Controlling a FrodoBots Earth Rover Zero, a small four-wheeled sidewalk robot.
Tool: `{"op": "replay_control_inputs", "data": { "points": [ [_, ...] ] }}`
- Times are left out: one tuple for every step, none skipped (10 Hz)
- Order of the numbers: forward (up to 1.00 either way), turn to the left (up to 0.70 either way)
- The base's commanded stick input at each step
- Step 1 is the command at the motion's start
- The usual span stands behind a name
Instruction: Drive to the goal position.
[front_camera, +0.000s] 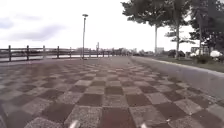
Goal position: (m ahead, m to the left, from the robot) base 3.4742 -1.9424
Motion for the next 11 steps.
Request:
{"op": "replay_control_inputs", "data": {
  "points": [
    [0.70,0.00],
    [0.70,0.00],
    [0.70,0.00],
    [0.70,0.00],
    [0.70,0.00],
    [0.70,0.00],
    [0.70,0.00],
    [0.70,0.00],
    [0.70,0.00],
    [0.70,0.00],
    [0.70,0.00]
  ]
}}
